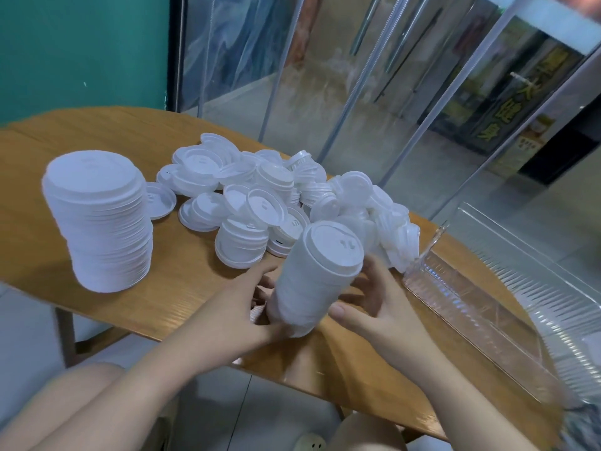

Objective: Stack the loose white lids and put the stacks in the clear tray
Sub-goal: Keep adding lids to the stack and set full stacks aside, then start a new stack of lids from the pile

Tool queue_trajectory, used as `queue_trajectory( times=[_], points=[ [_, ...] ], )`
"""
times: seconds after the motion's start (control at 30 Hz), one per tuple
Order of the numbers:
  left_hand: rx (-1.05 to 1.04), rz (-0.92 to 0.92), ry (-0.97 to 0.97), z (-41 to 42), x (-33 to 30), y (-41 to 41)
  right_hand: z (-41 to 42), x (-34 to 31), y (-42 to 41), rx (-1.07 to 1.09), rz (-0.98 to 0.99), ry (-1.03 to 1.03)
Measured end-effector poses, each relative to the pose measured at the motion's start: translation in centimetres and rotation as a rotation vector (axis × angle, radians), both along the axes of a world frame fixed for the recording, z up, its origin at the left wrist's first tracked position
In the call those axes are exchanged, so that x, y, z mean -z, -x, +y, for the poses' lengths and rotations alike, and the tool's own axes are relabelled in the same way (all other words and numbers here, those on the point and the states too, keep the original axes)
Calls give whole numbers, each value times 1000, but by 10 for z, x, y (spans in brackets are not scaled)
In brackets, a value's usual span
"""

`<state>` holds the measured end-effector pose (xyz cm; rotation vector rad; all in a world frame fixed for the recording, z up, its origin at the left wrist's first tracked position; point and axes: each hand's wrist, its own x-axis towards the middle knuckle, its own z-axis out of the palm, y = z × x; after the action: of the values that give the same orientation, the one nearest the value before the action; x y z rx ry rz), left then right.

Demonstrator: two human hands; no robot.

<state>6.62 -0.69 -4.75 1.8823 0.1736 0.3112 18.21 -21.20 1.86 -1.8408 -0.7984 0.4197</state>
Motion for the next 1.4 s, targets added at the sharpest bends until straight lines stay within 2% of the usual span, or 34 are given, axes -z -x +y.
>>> queue_trajectory(
  times=[0.07, 0.2, 0.5, 0.77, 1.03, 1.1, 1.17, 1.27, 1.4],
  points=[
    [-2, 2, -44, 1, 0, 3, -3, 22, 8, 2, 80, 0],
    [7, -60, -113, -8, -4, -1, -10, 44, 16, 92, 53, -22],
    [105, -37, -146, -78, 8, -51, -76, 39, 8, 279, -18, -29],
    [312, -63, -141, -155, 7, -107, -159, 40, -17, 492, -80, 22],
    [384, -74, -153, -189, 17, -129, -201, 27, -30, 520, -145, 277],
    [397, -66, -202, -186, 17, -131, -204, 22, -30, 511, -98, 316],
    [360, -52, -264, -175, 15, -128, -207, 18, -22, 517, -49, 412],
    [287, -48, -354, -144, 7, -119, -204, 9, 2, 456, -64, 662],
    [198, -64, -525, -92, -1, -108, -190, 5, 25, 452, -173, 759]
  ],
)
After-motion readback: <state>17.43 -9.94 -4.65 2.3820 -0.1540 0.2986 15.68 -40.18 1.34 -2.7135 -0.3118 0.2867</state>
